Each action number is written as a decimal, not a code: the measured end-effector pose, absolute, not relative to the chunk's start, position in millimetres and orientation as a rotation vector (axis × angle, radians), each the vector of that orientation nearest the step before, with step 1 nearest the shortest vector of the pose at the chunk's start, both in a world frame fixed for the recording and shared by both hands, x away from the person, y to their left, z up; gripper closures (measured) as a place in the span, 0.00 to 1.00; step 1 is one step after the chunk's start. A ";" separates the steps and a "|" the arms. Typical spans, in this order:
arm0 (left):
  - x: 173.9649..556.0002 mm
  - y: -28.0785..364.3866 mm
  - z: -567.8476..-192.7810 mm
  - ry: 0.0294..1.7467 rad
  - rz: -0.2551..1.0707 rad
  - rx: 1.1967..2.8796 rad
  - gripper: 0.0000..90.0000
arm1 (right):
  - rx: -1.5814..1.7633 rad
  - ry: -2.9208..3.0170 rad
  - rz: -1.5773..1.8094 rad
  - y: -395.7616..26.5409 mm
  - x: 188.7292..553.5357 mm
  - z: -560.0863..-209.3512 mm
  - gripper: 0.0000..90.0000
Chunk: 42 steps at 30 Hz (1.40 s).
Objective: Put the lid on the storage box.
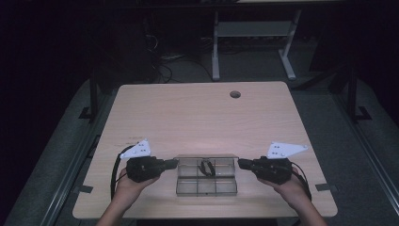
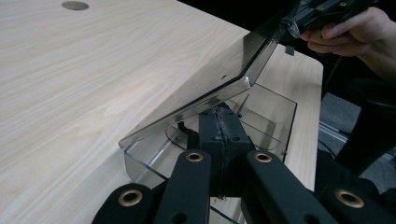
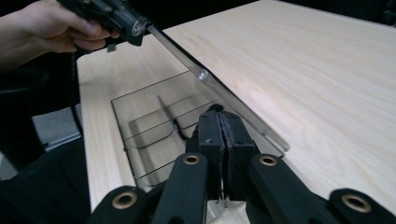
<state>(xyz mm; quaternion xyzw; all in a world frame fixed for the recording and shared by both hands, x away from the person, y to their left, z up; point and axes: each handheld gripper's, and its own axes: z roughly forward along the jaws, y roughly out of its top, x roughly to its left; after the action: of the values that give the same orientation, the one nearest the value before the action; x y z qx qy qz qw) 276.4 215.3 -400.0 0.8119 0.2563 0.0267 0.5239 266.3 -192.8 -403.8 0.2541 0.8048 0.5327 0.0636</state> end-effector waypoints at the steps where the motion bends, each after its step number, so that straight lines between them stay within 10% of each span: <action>1: 276.5 215.9 -400.4 0.606 0.057 1.951 1.00 | 0.763 2.443 1.608 -191.6 266.3 -405.0 0.98; 42: 279.3 209.7 -429.9 0.547 0.017 2.201 0.98 | 0.659 2.673 1.367 -172.5 268.2 -437.4 0.99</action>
<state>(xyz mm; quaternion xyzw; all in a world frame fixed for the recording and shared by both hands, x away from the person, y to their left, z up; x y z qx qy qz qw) 279.3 209.7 -429.9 0.8793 0.2184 0.0069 0.4233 268.2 -172.5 -437.4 0.2144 0.8691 0.4445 0.0336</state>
